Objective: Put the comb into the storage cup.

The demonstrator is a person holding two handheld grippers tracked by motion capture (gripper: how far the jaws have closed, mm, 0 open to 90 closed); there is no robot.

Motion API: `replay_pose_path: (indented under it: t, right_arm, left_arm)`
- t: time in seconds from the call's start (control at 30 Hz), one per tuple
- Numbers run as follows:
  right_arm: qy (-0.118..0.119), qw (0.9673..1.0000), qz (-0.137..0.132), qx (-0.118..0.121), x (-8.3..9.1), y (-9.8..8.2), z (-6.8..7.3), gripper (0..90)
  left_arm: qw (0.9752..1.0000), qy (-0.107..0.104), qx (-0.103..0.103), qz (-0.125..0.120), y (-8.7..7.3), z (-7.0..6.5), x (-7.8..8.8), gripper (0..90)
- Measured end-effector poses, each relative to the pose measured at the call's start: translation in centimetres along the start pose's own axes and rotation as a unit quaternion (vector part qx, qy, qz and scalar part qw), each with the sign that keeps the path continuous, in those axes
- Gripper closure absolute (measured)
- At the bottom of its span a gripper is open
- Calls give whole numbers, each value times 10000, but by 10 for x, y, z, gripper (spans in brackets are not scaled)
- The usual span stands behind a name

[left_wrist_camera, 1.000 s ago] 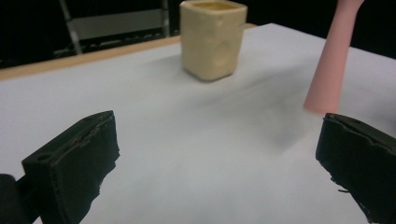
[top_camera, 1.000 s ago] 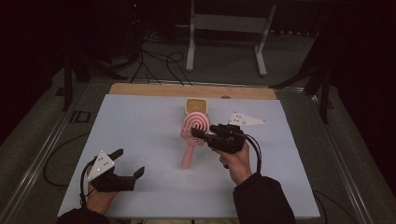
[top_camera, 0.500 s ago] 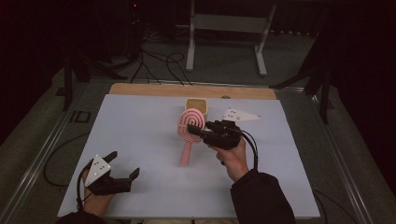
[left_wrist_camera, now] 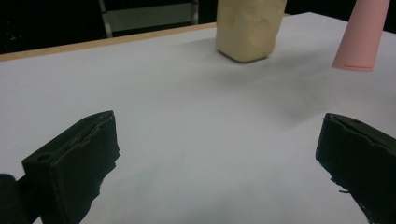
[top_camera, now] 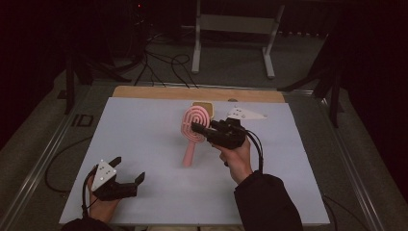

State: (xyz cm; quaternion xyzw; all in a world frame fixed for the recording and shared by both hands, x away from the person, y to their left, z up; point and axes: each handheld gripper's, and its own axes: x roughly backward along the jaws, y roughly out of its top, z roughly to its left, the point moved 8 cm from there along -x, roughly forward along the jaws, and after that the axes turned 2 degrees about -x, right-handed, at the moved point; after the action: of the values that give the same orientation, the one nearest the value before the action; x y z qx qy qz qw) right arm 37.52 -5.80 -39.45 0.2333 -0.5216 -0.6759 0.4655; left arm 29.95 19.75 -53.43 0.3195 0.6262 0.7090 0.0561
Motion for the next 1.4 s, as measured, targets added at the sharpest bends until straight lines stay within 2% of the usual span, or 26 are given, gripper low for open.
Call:
replay_pose_path:
  t: [0.33,0.57,0.9,1.2,1.4]
  right_arm:
    - [-113,9999,3,99,-3,6,-2,645]
    - [-151,9999,-29,53,-5,12,-4,646]
    - [-204,9997,-28,125,-8,24,-5,645]
    - [-258,9996,-130,-46,-8,31,-14,645]
    - [-349,9992,-185,-12,-8,37,-19,646]
  left_arm:
    - [10000,-3,-52,62,-2,-1,-2,2]
    - [10000,-1,-58,67,-2,-1,-2,2]
    - [9999,9,-57,82,-3,-2,-3,2]
    - [9999,22,-46,94,-4,-1,-4,2]
    - [10000,14,-39,91,-4,-2,-4,2]
